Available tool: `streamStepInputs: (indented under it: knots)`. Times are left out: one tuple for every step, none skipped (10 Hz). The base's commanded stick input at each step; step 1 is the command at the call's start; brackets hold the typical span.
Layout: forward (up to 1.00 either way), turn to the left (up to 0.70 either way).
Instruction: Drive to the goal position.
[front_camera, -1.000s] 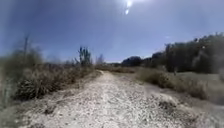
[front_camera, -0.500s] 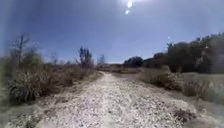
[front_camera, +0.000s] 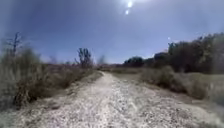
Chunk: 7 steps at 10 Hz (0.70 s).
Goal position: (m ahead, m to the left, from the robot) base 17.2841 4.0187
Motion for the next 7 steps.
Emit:
streamStepInputs:
  knots:
    - [0.7,0.0]
    - [0.7,0.0]
    - [0.7,-0.03]
    - [0.7,-0.31]
    - [0.7,-0.07]
    - [0.7,0.0]
    - [0.7,0.0]
